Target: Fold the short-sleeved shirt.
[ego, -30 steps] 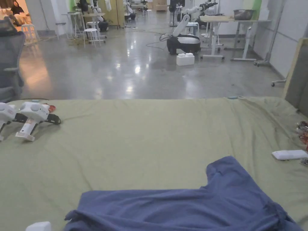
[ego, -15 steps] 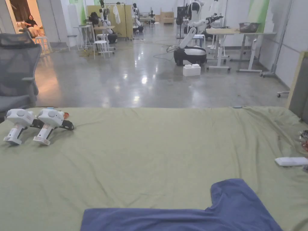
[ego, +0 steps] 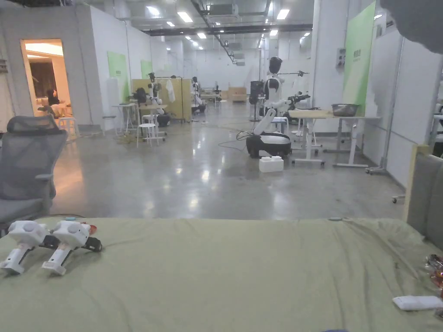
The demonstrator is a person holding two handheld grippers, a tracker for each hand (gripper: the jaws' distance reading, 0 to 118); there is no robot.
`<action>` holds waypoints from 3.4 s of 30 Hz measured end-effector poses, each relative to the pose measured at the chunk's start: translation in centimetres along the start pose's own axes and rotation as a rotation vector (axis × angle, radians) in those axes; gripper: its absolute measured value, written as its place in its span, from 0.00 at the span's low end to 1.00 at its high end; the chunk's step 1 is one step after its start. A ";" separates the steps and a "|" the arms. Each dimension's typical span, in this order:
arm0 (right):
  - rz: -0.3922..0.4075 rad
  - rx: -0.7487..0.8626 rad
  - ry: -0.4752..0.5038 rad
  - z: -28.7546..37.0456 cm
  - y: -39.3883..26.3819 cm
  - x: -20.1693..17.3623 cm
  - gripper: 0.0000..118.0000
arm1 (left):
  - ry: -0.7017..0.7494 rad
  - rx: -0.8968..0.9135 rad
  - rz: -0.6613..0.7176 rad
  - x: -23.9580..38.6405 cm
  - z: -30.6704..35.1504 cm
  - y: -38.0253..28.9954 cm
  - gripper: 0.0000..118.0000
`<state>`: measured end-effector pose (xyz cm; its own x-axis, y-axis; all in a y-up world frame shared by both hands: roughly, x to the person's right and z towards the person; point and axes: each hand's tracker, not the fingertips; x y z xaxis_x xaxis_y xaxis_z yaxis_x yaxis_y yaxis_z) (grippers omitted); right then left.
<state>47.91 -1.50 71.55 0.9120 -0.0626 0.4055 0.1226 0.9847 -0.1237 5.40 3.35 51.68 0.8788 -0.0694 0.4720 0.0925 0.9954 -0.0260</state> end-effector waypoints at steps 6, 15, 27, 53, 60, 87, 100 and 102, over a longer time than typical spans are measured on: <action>0.081 0.091 0.079 2.8 2.9 -3.2 0.17 | 0.043 0.178 -0.026 2.0 4.2 3.1 0.30; 0.144 0.142 0.095 4.5 3.7 -5.6 0.00 | -0.025 0.167 0.010 3.1 6.2 4.3 0.00; 0.079 0.078 0.065 2.8 2.8 -4.6 0.00 | -0.029 0.066 0.018 2.2 3.5 2.4 0.00; -0.040 -0.375 -0.043 -4.7 -6.4 1.4 0.00 | 0.031 -0.836 0.206 -5.3 -34.3 -22.5 0.48; -0.088 -0.413 -0.030 -7.0 -7.2 2.4 0.00 | 0.009 -0.865 0.156 -3.1 -34.5 -22.8 0.02; -0.017 -0.841 -0.089 -32.8 -9.7 9.8 0.00 | -0.058 -0.808 0.179 -5.0 -32.5 -19.5 0.00; -0.089 -0.680 -0.053 -10.5 -8.7 8.3 0.00 | -0.194 -0.708 0.211 -8.7 -12.3 -17.2 0.00; -0.082 -0.715 -0.054 -9.2 -10.2 7.9 0.00 | -0.187 -0.755 0.193 -7.9 -11.9 -18.8 0.00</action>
<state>57.47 -13.52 67.67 0.8704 -0.1054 0.4810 0.4330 0.6288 -0.6458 2.31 -15.61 37.94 0.8247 0.1781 0.5368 0.2976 0.6706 -0.6796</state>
